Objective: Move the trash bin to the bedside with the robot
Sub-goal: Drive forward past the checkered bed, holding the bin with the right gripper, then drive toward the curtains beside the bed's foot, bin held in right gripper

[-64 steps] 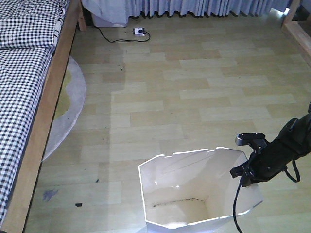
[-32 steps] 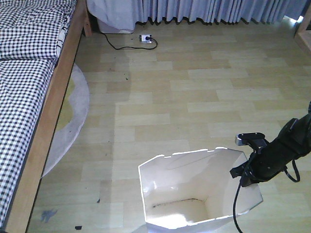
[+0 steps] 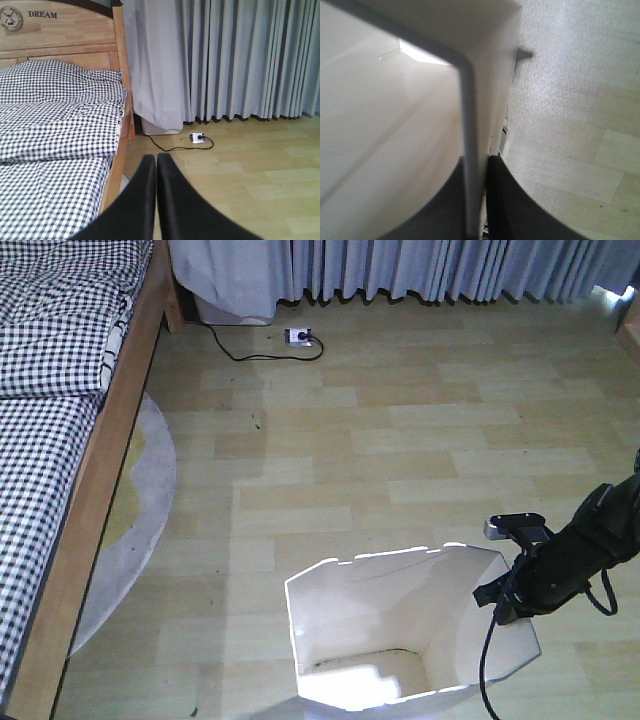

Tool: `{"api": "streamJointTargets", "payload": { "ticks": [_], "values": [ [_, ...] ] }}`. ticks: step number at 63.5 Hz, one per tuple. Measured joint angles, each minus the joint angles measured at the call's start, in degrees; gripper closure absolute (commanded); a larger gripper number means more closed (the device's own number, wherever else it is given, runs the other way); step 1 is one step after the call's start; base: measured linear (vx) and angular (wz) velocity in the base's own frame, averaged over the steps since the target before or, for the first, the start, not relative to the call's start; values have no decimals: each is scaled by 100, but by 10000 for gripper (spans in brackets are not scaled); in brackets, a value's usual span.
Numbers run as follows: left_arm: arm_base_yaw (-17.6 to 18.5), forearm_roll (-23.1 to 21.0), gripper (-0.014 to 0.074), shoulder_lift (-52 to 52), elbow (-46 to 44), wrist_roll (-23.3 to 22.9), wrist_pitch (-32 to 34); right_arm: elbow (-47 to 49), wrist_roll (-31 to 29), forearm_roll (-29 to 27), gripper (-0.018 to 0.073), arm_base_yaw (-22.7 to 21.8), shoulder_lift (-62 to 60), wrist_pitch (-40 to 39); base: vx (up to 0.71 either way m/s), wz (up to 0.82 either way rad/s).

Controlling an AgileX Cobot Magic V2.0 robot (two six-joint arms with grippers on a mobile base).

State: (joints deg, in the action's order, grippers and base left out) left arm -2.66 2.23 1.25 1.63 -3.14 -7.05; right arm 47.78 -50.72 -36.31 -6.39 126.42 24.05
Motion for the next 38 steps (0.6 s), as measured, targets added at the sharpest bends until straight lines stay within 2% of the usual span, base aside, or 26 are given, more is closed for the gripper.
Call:
{"api": "streamJointTargets", "payload": {
  "ticks": [38],
  "values": [
    [0, 0, 603, 0, 0, 0, 0, 0, 0, 0, 566, 0, 0, 0, 27, 0]
  ]
}}
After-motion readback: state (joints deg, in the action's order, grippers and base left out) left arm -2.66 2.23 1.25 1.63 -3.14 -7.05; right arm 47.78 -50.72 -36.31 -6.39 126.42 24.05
